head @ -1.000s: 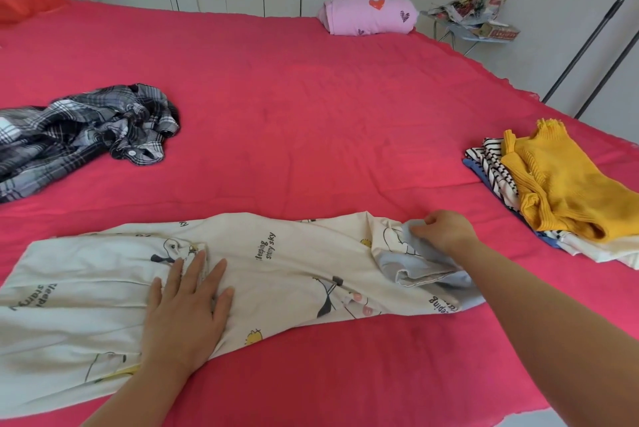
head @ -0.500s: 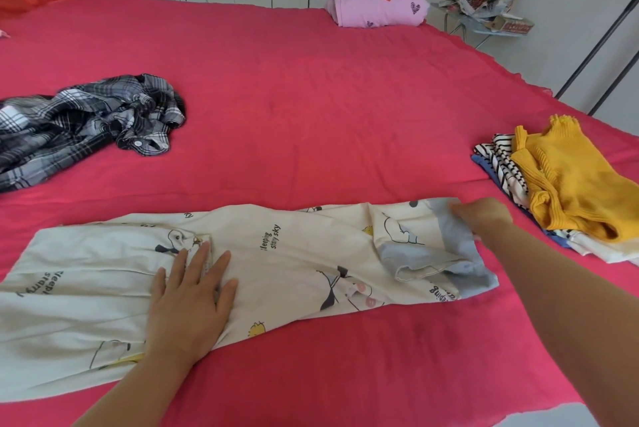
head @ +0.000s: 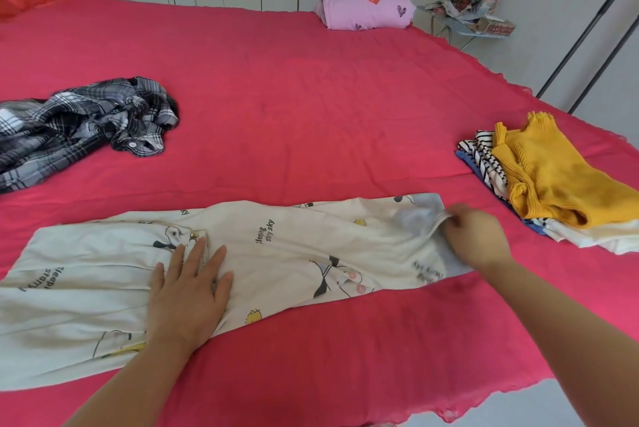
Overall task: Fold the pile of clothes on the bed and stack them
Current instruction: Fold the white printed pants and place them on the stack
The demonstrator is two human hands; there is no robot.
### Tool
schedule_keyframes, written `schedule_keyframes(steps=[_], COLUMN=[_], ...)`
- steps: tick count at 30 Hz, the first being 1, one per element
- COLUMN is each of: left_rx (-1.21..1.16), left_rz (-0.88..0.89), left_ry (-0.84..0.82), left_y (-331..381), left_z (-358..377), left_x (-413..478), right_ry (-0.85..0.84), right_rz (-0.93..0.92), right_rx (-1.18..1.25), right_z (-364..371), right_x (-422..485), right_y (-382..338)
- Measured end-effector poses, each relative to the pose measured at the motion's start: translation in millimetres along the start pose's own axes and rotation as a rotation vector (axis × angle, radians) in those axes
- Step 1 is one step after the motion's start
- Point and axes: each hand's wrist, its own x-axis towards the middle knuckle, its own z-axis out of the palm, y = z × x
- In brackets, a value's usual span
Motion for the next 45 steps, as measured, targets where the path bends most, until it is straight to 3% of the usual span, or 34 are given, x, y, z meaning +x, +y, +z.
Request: schedule_keyframes(steps=[2, 6, 13, 18, 22, 24, 26, 28, 31, 34, 38, 42, 45], left_rx=[-0.009, -0.004, 0.004, 0.012, 0.021, 0.039, 0.054, 0.061, 0.045, 0.011, 0.016, 0.004, -0.005], left_rz=[-0.002, 0.003, 0.007, 0.036, 0.045, 0.044, 0.045, 0.046, 0.044, 0.055, 0.057, 0.056, 0.049], left_ry=[0.006, 0.015, -0.003, -0.041, -0.083, -0.1, -0.108, -0.104, -0.089, -0.074, -0.061, -0.056, -0.088], left_y=[0, -1, 0, -3, -3, -2, -2, -2, -2, -4, -5, -5, -3], left_z=[0, 1, -1, -6, -10, -11, -12, -11, -10, -7, -5, -6, -10], left_x=[0, 1, 1, -2, -1, -1, 0, 0, -1, -2, -2, -2, -2], right_ry=[0.03, -0.302, -0.358, -0.213, -0.284, -0.155, -0.092, -0.185, -0.39, -0.462, -0.424, -0.19, -0.186], right_rz=[0.216, 0.325, 0.348, 0.24, 0.376, 0.264, -0.041, -0.304, -0.424, -0.314, -0.115, 0.144, 0.326], right_rx=[0.112, -0.038, 0.045, -0.052, -0.215, -0.223, -0.172, -0.138, -0.182, -0.229, -0.406, -0.18, -0.09], right_z=[-9, -6, -7, -16, -2, 8, 20, 34, 57, 67, 44, 25, 22], right_x=[14, 15, -9, 5, -6, -18, -30, -42, -62, -65, -46, -33, -30], right_y=[8, 17, 8, 8, -1, -17, -43, -78, -110, -82, -28, -3, -7])
